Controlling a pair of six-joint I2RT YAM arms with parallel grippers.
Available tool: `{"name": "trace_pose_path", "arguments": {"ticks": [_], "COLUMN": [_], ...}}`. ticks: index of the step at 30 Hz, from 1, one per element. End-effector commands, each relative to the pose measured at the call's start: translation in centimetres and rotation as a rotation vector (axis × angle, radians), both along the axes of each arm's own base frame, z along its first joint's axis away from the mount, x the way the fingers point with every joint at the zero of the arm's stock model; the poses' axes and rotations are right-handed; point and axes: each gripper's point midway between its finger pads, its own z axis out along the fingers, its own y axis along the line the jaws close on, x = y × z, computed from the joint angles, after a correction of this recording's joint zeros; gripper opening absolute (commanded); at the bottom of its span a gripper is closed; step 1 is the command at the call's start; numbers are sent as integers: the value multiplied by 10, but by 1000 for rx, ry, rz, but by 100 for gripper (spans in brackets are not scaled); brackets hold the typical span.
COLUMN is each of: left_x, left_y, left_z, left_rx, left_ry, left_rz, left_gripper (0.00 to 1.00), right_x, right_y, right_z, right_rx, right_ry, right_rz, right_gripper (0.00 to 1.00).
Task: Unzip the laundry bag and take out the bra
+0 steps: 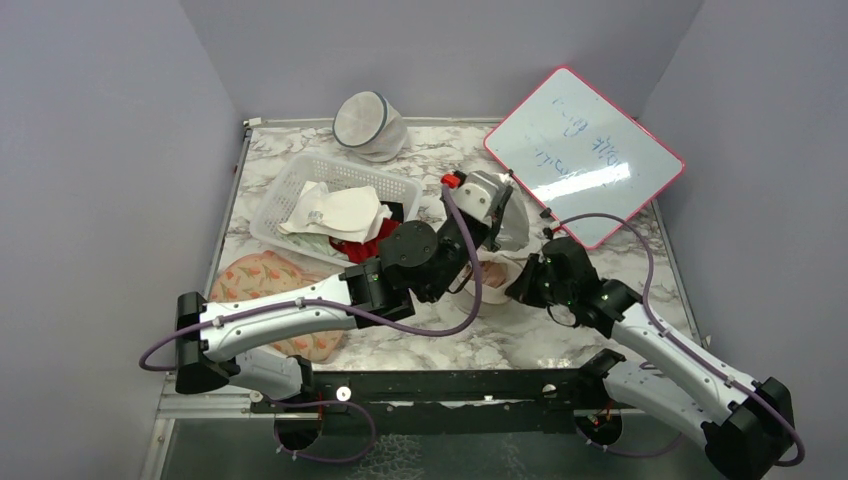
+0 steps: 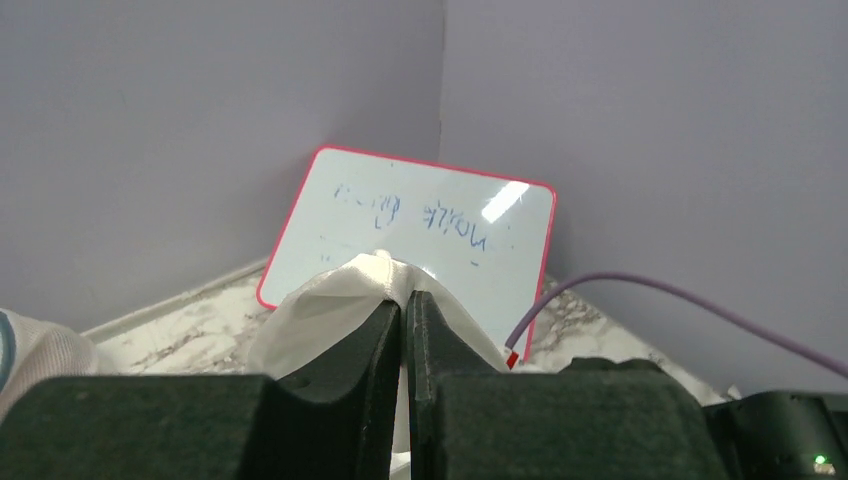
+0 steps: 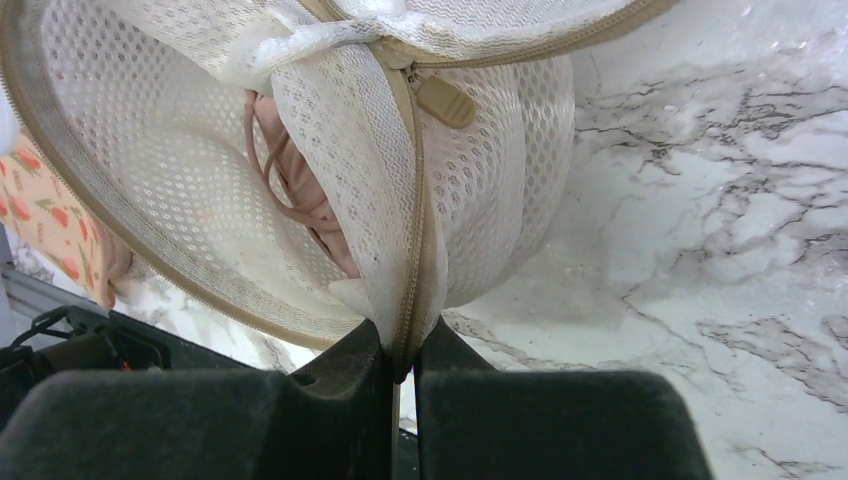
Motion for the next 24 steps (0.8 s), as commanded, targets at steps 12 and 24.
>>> {"name": "trace_pose_path", "arguments": {"ticks": [12,24], "left_x": [37,147], "left_y": [73,205], "left_z": [78,18], "left_rx": [106,180], "left_ry": [-24,159], "left_rz": [281,635], "left_gripper": [0,0], "right_x": [15,27], "right_y": [-6,-6], "right_z": [5,11], "right_rx": [-66,-117], "right_ry": [-53,-70], "right_rz": [-20,-7], "right_gripper": [5,5]}}
